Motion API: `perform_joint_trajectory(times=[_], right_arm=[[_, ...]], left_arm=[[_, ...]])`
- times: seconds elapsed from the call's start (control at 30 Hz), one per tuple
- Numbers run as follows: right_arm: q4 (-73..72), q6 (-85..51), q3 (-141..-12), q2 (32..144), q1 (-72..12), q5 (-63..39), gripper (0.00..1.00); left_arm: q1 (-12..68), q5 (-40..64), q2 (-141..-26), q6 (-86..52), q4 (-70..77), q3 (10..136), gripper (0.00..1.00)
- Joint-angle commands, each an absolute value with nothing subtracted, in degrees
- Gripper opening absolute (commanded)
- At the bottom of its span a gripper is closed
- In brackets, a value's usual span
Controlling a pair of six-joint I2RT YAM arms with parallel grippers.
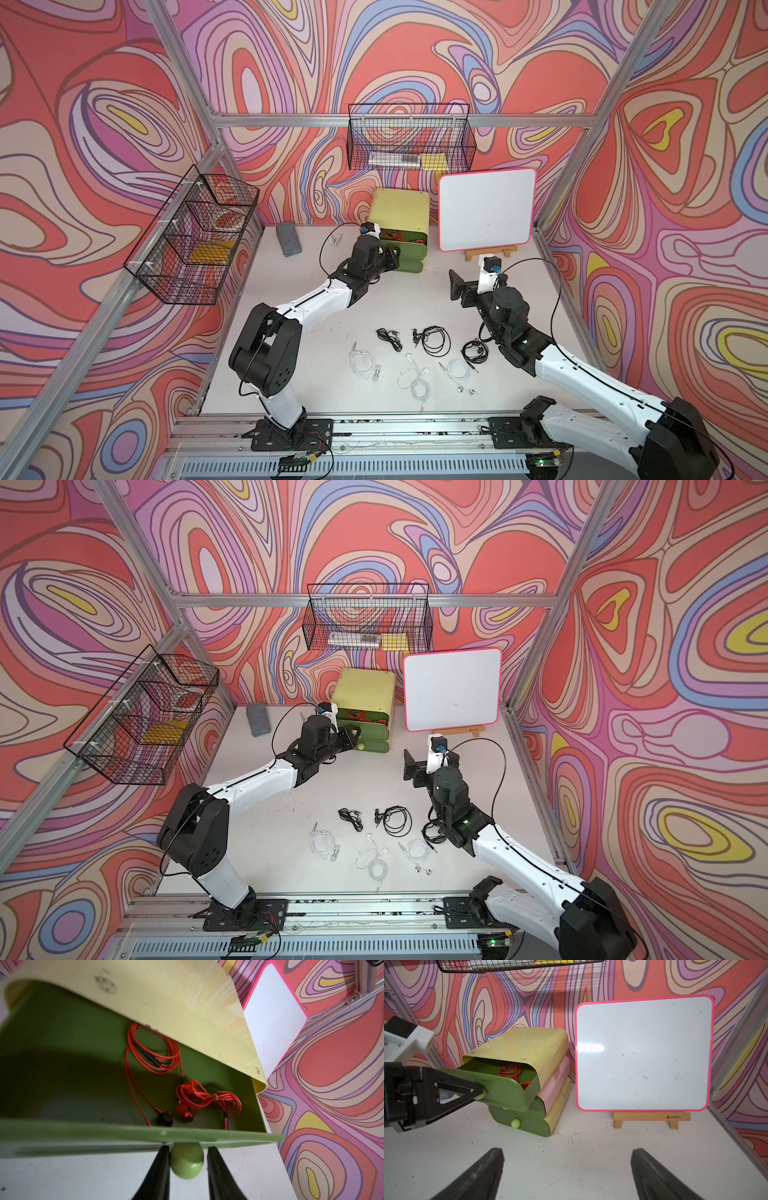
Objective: Place the wired earphones into the drawer by color
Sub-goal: Close the drawer in the storage box.
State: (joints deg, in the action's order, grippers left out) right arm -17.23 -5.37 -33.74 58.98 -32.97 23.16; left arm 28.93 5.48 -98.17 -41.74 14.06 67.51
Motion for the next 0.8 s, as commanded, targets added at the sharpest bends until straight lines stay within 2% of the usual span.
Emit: perform_joint_trajectory(times=[0.0,0.77], right_arm=[[-18.0,-4.9,-33.1,57.9,-32.7,23.7,0.98],[-17.9,-4.6,-33.2,58.1,-32.7,23.7,0.98]], left_arm=[[28.5,6.2,-98.9,-40.4,16.3,69.6,0.35],[27.2,7.9,-103.0,-38.8,17.5,73.9,0.38]])
